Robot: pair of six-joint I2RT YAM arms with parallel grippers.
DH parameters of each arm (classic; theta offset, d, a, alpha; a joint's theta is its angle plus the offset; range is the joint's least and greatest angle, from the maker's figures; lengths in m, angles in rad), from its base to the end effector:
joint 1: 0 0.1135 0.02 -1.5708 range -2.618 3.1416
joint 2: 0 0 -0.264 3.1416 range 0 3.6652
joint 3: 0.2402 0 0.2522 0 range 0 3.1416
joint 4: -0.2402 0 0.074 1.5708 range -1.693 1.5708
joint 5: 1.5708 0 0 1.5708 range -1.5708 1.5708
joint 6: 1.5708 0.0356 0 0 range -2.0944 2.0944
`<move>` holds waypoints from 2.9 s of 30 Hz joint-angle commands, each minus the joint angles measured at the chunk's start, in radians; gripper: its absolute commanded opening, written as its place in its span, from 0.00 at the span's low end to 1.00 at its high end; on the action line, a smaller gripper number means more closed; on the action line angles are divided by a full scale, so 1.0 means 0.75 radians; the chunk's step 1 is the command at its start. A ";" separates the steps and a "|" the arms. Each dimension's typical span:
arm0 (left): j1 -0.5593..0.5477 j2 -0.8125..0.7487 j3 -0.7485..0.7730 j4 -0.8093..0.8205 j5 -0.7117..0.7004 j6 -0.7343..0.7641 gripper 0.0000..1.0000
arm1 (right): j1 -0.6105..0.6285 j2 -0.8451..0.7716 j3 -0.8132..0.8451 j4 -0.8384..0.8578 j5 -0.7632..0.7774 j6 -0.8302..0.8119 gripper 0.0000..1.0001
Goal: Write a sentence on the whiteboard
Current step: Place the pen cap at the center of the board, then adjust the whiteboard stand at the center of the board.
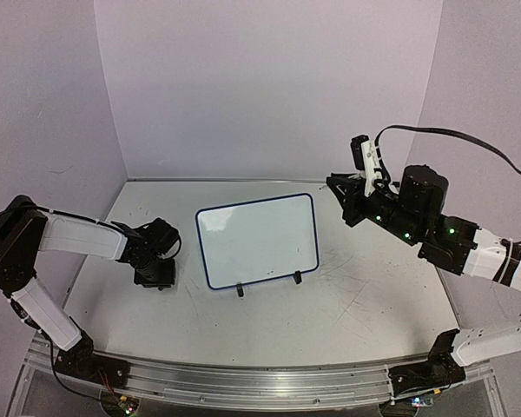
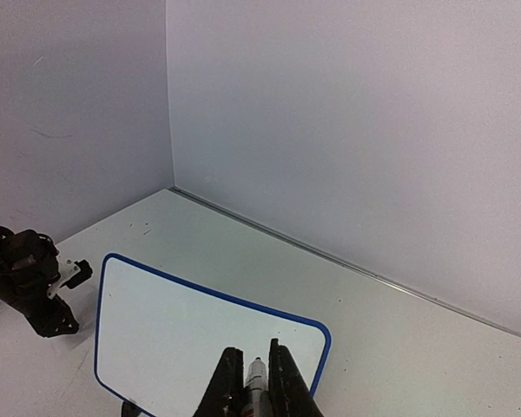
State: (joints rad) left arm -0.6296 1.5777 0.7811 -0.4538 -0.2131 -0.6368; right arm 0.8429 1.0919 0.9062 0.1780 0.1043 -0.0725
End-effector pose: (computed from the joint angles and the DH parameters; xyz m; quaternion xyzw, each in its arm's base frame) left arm 0.2229 -0.1530 0.1410 -0.0205 0.9815 -0.0092 0.1900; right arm 0.1755 0.1913 0.3607 -0.2803 0.6521 0.2300 0.6658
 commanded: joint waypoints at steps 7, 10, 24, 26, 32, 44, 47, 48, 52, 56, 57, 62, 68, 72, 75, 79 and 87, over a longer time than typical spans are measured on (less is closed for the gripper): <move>-0.005 -0.098 0.018 -0.005 -0.016 0.025 0.47 | 0.002 0.017 0.017 0.041 -0.026 0.030 0.00; -0.008 -0.167 0.016 -0.017 -0.015 0.029 0.54 | 0.002 0.035 0.040 0.013 -0.003 0.035 0.00; -0.209 -0.524 0.003 0.047 0.121 -0.109 0.78 | -0.005 -0.004 -0.018 0.008 0.285 0.109 0.00; -0.301 -0.516 -0.008 0.109 0.112 -0.166 0.79 | -0.006 -0.015 -0.017 -0.003 0.280 0.086 0.00; -0.564 -0.318 0.028 0.309 0.069 -0.198 0.80 | -0.009 -0.071 -0.020 -0.004 0.327 0.044 0.00; -0.706 0.155 0.198 0.405 0.040 -0.102 0.82 | -0.010 -0.194 -0.057 -0.009 0.260 0.085 0.00; -0.707 0.185 0.183 0.394 0.009 -0.138 0.83 | -0.009 -0.209 -0.071 -0.010 0.256 0.086 0.00; -0.706 0.189 0.173 0.388 -0.020 -0.155 0.83 | -0.009 -0.210 -0.074 -0.010 0.261 0.086 0.00; -0.706 0.225 0.191 0.371 -0.090 -0.152 0.85 | -0.009 -0.198 -0.072 -0.010 0.253 0.086 0.00; -0.681 0.296 0.272 0.359 -0.136 -0.128 0.88 | -0.010 -0.190 -0.072 -0.010 0.238 0.086 0.00; -0.655 0.314 0.296 0.362 -0.127 -0.132 0.87 | -0.009 -0.191 -0.074 -0.010 0.236 0.102 0.00; -0.622 0.401 0.421 0.363 -0.088 -0.088 0.73 | -0.009 -0.217 -0.086 -0.010 0.224 0.137 0.00; -0.628 0.492 0.504 0.360 -0.037 -0.046 0.60 | -0.009 -0.220 -0.095 -0.008 0.230 0.143 0.00; -0.653 0.523 0.555 0.360 -0.020 -0.027 0.58 | -0.009 -0.204 -0.104 0.007 0.218 0.123 0.00; -0.664 0.540 0.579 0.362 -0.001 -0.025 0.58 | -0.009 -0.171 -0.094 0.016 0.211 0.108 0.00; -0.678 0.515 0.574 0.362 0.012 -0.007 0.67 | -0.008 -0.090 -0.055 0.009 0.143 0.042 0.00; -0.669 0.076 0.377 0.358 -0.018 0.079 0.86 | 0.003 0.175 0.144 -0.055 0.070 0.046 0.00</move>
State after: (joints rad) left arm -1.1323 1.8714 1.1154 -0.2189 -0.2115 -0.6344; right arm 0.8402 1.1760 0.9323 0.1152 0.1955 -0.0283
